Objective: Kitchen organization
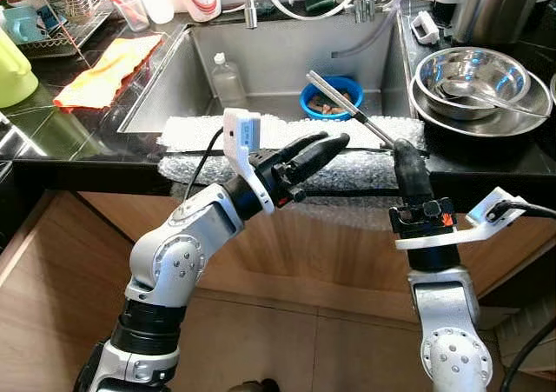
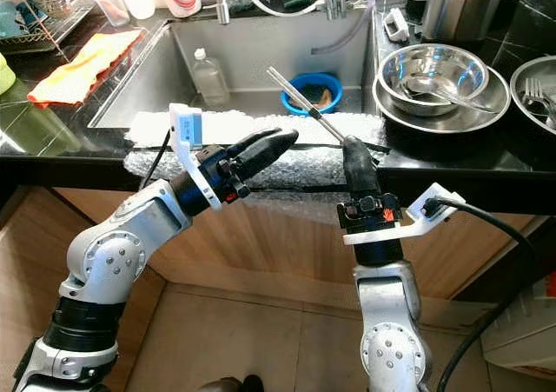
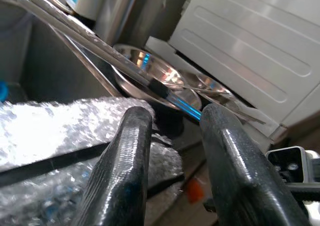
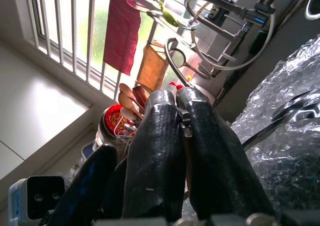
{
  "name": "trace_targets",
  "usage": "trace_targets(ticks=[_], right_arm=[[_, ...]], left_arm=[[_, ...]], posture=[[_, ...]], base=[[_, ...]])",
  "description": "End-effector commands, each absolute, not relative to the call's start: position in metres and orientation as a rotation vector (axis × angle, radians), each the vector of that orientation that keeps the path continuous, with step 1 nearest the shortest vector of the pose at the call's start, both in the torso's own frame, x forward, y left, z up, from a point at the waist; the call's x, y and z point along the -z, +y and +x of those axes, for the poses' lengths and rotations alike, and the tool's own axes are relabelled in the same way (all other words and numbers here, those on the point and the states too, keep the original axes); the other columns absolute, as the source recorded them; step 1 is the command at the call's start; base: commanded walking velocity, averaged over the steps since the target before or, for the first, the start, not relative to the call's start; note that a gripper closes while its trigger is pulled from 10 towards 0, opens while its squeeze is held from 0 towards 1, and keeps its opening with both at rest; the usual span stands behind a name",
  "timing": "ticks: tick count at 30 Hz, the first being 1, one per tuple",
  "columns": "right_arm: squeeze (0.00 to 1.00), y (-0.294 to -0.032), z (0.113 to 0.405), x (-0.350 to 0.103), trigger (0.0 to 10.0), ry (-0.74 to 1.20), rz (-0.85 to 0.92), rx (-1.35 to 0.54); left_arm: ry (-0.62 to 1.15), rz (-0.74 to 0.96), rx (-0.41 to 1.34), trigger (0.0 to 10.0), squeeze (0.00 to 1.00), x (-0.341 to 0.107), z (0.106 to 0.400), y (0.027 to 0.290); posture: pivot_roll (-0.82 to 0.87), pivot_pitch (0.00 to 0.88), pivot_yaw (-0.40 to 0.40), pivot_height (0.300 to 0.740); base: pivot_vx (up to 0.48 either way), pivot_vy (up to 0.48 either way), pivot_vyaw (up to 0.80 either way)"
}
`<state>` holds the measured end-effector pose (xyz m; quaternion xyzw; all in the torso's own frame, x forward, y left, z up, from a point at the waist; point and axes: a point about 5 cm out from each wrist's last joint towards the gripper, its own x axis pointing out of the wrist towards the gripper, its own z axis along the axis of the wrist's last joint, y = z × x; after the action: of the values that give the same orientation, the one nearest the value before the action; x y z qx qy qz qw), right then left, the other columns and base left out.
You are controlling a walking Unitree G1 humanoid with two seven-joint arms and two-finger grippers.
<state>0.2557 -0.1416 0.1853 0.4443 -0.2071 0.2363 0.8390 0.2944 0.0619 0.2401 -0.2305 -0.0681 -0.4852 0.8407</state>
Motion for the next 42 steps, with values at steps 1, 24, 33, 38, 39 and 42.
trace_targets(ticks=[1,24,33,38,39,42], right_arm=[[0.00,-0.131,0.257,-0.190,10.0,-0.463,0.991,-0.508],[0.00,-0.118,0.252,-0.194,10.0,-0.429,1.007,-0.640],[0.00,-0.112,0.248,-0.196,10.0,-0.418,1.014,-0.694],[0.00,-0.110,0.247,-0.195,10.0,-0.410,1.013,-0.711],[0.00,-0.110,0.247,-0.195,10.0,-0.408,1.012,-0.713],[0.00,-0.110,0.248,-0.196,10.0,-0.399,1.002,-0.730]], left_arm=[[-0.183,-0.456,1.008,10.0,0.00,-0.246,0.295,0.065],[-0.229,-0.732,0.735,10.0,0.00,-0.244,0.322,0.077],[-0.228,-0.761,0.707,10.0,0.00,-0.243,0.326,0.079],[-0.245,-0.779,0.676,10.0,0.00,-0.244,0.329,0.084],[-0.247,-0.777,0.673,10.0,0.00,-0.244,0.330,0.085],[-0.264,-0.782,0.648,10.0,0.00,-0.244,0.332,0.092]], posture=[[0.04,0.132,0.160,0.740],[0.03,0.140,0.139,0.740],[0.02,0.142,0.140,0.740],[0.01,0.134,0.130,0.740],[0.01,0.133,0.126,0.740],[0.01,0.132,0.114,0.740]], base=[[0.000,0.000,0.00],[0.000,0.000,0.00],[0.000,0.000,0.00],[0.000,0.000,0.00],[0.000,0.000,0.00],[0.000,0.000,0.00]])
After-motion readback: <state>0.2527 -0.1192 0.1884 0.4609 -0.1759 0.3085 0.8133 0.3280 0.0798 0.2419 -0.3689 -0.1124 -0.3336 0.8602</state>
